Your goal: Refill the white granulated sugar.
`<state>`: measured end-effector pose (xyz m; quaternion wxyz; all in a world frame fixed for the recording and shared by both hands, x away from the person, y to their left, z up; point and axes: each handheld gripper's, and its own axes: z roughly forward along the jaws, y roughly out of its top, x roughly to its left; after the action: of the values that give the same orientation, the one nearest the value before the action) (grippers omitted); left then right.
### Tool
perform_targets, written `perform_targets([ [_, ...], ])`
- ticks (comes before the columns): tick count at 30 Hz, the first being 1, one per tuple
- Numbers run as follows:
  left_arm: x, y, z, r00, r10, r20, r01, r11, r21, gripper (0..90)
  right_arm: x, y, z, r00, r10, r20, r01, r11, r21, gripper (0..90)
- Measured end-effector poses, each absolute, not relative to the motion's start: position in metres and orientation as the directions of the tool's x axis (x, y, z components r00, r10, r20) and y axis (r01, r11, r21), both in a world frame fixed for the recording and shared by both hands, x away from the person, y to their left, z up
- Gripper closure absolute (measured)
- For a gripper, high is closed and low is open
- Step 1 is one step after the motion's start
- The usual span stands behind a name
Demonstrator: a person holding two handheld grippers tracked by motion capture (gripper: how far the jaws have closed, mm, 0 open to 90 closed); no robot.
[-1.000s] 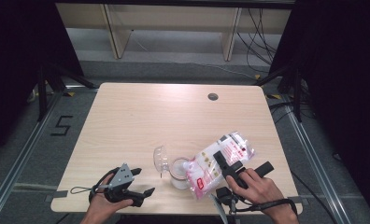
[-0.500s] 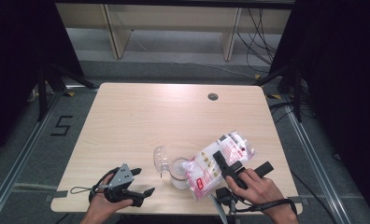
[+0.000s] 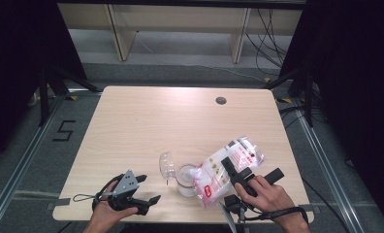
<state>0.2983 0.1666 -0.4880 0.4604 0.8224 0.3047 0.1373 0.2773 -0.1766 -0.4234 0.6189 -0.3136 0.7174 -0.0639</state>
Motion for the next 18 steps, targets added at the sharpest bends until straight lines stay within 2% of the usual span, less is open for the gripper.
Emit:
perform_targets([
  [11,0.298,0.1665,-0.488,0.774,0.63,-0.054,0.377,-0.392,0.839,16.1,0.2773,-0.1765,-0.4231,-0.043,-0.524,-0.851,-0.378,0.797,-0.472,66.7],
  [13,0.3,0.1677,-0.4878,0.789,0.614,-0.027,0.349,-0.413,0.841,16.1,0.2773,-0.1771,-0.4232,-0.044,-0.517,-0.855,-0.378,0.8,-0.465,66.9],
  [18,0.2983,0.167,-0.4882,0.775,0.63,-0.051,0.375,-0.393,0.84,16.1,0.2775,-0.1779,-0.4225,-0.051,-0.515,-0.855,-0.378,0.803,-0.461,67.2],
])
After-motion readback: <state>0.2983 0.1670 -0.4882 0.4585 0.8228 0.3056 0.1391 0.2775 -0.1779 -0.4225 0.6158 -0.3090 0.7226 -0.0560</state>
